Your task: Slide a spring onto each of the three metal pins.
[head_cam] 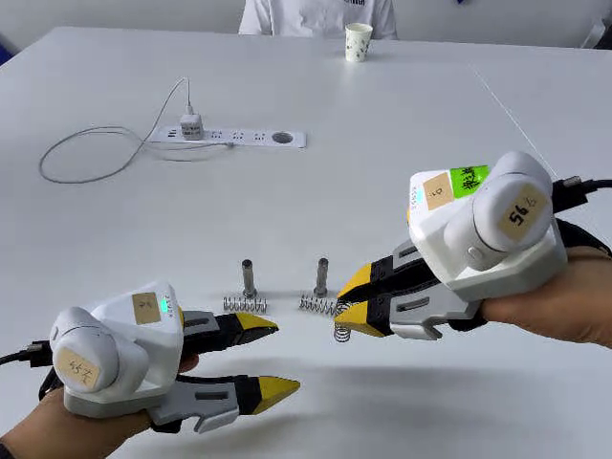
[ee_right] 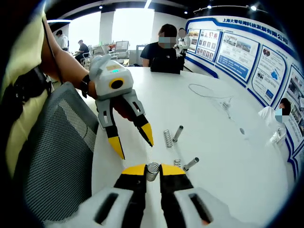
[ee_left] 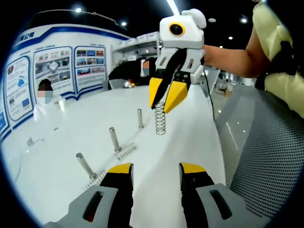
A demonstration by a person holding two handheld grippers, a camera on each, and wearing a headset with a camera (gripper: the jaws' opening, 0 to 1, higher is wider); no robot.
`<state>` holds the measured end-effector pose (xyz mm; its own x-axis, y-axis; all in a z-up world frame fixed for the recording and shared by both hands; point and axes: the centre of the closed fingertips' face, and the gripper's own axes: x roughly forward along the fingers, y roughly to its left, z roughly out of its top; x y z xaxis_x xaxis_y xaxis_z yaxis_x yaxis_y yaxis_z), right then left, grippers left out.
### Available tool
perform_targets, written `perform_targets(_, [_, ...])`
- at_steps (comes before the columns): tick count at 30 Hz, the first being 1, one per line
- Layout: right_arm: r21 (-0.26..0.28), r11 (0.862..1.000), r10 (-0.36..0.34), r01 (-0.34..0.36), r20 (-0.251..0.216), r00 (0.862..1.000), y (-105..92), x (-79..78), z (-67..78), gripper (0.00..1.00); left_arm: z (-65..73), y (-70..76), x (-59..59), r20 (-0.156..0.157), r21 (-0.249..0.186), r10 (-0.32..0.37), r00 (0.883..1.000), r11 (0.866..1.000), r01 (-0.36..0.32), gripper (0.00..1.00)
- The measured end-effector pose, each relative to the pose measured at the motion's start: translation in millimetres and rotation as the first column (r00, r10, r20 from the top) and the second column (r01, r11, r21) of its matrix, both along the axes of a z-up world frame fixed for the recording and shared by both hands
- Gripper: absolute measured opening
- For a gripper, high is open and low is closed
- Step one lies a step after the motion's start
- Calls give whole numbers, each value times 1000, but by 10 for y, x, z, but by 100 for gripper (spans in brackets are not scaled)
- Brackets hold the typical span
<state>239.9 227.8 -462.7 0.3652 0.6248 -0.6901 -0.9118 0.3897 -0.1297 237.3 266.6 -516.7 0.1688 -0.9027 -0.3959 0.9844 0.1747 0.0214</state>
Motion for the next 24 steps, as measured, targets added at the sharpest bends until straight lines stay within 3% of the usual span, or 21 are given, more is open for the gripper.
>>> perform_targets(24, [1,994,-113,113,22,993,-455,154,105,11,-55,272,165,-31,-4,122,992,993,-122,50])
